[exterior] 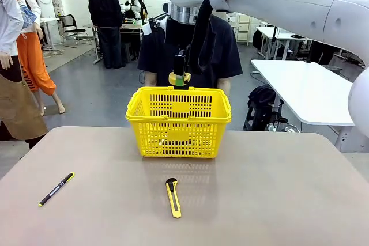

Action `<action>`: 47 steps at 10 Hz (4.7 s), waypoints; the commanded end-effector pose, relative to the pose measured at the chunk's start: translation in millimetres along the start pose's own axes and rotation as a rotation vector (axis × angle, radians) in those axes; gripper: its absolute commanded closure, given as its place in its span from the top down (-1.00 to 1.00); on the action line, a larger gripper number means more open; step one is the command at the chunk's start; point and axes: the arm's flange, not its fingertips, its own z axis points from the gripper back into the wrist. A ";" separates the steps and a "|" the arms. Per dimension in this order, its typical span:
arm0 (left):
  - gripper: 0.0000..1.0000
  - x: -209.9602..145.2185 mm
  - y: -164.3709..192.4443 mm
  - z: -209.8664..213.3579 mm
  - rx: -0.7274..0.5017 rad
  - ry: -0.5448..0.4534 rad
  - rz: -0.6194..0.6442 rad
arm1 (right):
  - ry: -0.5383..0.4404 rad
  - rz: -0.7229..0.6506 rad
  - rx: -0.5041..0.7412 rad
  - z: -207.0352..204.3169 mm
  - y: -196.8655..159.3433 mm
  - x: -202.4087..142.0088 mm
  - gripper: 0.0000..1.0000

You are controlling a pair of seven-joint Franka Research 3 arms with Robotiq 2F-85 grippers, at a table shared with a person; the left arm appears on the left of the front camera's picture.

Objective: Place the items the person wants into the basket.
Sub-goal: Pick up the item the person points to and place it in the Market Basket.

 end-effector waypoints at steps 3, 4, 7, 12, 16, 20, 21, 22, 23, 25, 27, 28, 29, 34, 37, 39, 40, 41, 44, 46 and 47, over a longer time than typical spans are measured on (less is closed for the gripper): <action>1.00 0.2 -0.3 -0.9 0.006 0.001 -0.003 | 0.003 0.001 0.004 -2.7 0.1 0.3 0.27; 1.00 0.2 -0.3 -0.9 0.006 0.001 -0.003 | 0.030 0.028 -0.027 -18.1 -17.0 1.9 0.27; 1.00 0.2 -0.3 -0.9 0.006 0.001 -0.003 | 0.073 0.128 0.005 -55.6 -56.5 8.6 0.27; 1.00 0.2 -0.3 -0.9 0.006 0.001 -0.003 | 0.065 0.203 0.092 -121.9 -86.8 7.8 0.27; 1.00 0.2 -0.3 -0.9 0.006 0.001 -0.003 | 0.089 0.230 0.158 -166.4 -97.3 11.0 0.27; 1.00 0.2 -0.3 -0.9 0.006 0.001 -0.003 | 0.091 0.237 0.187 -183.2 -101.7 12.9 0.69; 1.00 0.2 -0.3 -0.9 0.006 0.001 -0.003 | 0.089 0.240 0.185 -183.6 -101.4 13.7 1.00; 1.00 0.2 -0.3 -0.9 0.006 0.001 -0.003 | 0.086 0.244 0.184 -183.4 -100.6 14.3 1.00; 1.00 0.2 -0.3 -0.9 0.006 0.001 -0.003 | 0.088 0.246 0.182 -183.2 -99.6 14.6 1.00; 1.00 0.2 -0.3 -0.9 0.006 0.001 -0.003 | 0.086 0.244 0.178 -181.1 -98.9 14.9 1.00; 1.00 0.2 -0.3 -0.9 0.006 0.001 -0.003 | 0.081 0.243 0.168 -177.1 -96.0 14.2 1.00; 1.00 0.2 -0.3 -0.9 0.006 0.001 -0.003 | 0.079 0.239 0.163 -174.2 -94.1 12.4 1.00; 1.00 0.2 -0.3 -0.9 0.006 0.001 -0.003 | 0.086 0.205 0.175 -163.5 -87.9 6.8 1.00; 1.00 0.2 -0.3 -0.9 0.006 0.001 -0.003 | 0.036 -0.141 0.084 -21.4 45.9 -144.1 1.00; 1.00 0.2 -0.3 -0.9 0.006 0.001 -0.003 | 0.032 -0.385 0.105 -23.3 110.9 -227.1 1.00; 1.00 0.2 -0.3 -0.9 0.006 0.001 -0.003 | 0.014 -0.489 0.092 -40.4 140.7 -262.7 1.00; 1.00 0.2 -0.3 -0.9 0.006 0.001 -0.003 | -0.023 -0.524 0.075 -42.1 154.0 -280.8 1.00; 1.00 0.2 -0.3 -0.9 0.006 0.001 -0.003 | -0.048 -0.545 0.063 -41.7 161.0 -292.3 1.00; 1.00 0.2 -0.3 -0.9 0.006 0.001 -0.003 | -0.072 -0.561 0.056 -42.1 164.0 -306.5 1.00; 1.00 0.2 -0.3 -0.9 0.006 0.001 -0.003 | -0.077 -0.562 0.060 -42.8 163.1 -309.1 1.00; 1.00 0.2 -0.3 -0.9 0.006 0.001 -0.003 | -0.081 -0.568 0.060 -43.2 162.6 -310.3 1.00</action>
